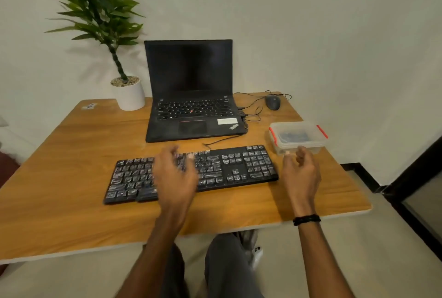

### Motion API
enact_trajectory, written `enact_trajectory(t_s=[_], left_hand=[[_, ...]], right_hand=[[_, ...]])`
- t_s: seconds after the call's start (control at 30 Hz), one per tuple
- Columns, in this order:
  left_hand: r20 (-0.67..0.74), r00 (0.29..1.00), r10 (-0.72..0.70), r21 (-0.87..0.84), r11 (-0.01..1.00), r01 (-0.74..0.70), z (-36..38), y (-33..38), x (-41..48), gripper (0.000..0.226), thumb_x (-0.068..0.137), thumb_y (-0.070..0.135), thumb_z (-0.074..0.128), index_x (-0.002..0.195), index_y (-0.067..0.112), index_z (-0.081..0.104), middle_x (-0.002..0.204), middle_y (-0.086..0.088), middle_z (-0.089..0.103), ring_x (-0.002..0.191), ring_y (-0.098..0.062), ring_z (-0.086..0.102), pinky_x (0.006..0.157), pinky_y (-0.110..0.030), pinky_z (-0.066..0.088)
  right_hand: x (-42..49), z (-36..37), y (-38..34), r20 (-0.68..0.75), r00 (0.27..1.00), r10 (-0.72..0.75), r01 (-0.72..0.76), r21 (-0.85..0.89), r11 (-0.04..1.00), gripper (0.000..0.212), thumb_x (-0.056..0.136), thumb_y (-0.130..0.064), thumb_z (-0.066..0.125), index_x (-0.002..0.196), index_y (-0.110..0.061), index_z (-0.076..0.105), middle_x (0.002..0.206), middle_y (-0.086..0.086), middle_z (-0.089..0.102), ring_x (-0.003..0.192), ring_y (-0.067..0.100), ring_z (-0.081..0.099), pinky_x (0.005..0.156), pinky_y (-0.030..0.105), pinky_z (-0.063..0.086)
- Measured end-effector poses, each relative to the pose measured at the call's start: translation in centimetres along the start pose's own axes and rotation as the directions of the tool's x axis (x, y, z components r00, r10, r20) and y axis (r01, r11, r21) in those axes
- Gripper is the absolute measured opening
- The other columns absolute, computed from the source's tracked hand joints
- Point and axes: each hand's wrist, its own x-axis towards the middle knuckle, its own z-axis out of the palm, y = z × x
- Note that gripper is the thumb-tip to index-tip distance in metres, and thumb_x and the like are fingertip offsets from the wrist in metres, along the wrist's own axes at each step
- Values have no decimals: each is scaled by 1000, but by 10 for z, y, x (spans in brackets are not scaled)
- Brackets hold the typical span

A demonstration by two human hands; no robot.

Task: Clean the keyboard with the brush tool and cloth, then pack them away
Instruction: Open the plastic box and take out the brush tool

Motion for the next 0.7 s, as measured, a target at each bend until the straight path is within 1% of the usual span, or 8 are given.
enact_trajectory(t_s=[0.13,0.2,0.3,0.37,0.43,0.53,0.63,0.7], left_hand=[[261,963,74,-30,997,-68,70,50,18,31,99,31,65,126,16,62,108,7,68,86,0,62,71,-16,46],[341,937,71,-25,997,-66,104,70,27,27,98,32,65,120,16,66,101,6,72,87,-8,66,68,-17,43],[433,901,-16,4,1000,16,147,88,37,21,96,31,65,108,15,71,96,1,73,87,-15,66,63,-24,44],[469,880,-79,14,996,83,171,94,41,20,95,31,66,86,13,72,77,1,70,77,-19,67,60,-27,51],[486,865,-123,21,991,129,188,97,44,31,94,33,67,72,11,72,66,-2,69,71,-24,70,71,-35,59],[483,862,-153,35,987,155,201,97,47,34,94,31,69,70,8,74,65,-8,73,69,-24,73,73,-37,61],[472,865,-168,70,986,153,206,90,50,26,92,19,70,68,11,73,65,-7,73,65,-20,72,67,-32,60],[468,865,-182,76,983,166,208,86,49,24,90,14,69,66,13,70,62,-5,71,63,-20,72,68,-36,62]], right_hand=[[58,-11,5,-91,995,39,-37,19,999,39,94,-27,60,130,-11,58,122,9,64,112,23,60,97,38,50],[85,-12,7,-123,990,74,-72,21,997,41,95,-29,60,131,-10,57,124,11,63,113,24,59,93,29,47],[120,-10,13,-119,977,178,-177,19,984,47,95,-35,60,134,-7,55,130,14,60,116,28,59,94,31,45],[139,-7,19,-83,964,253,-252,21,967,45,94,-36,61,127,-5,61,126,14,63,116,31,59,97,35,46],[149,-2,26,-45,955,293,-290,49,956,28,93,-29,62,105,-5,70,111,12,70,105,32,63,90,35,50],[153,5,35,-37,945,326,-321,97,942,15,92,-19,61,81,-13,70,93,7,71,85,24,60,77,29,50],[151,9,46,-43,934,354,-344,146,927,22,90,-22,66,70,-13,69,75,2,68,73,22,60,62,22,46],[152,10,49,-48,933,356,-347,140,927,27,90,-24,68,67,-10,70,67,2,65,65,20,56,54,20,40]])
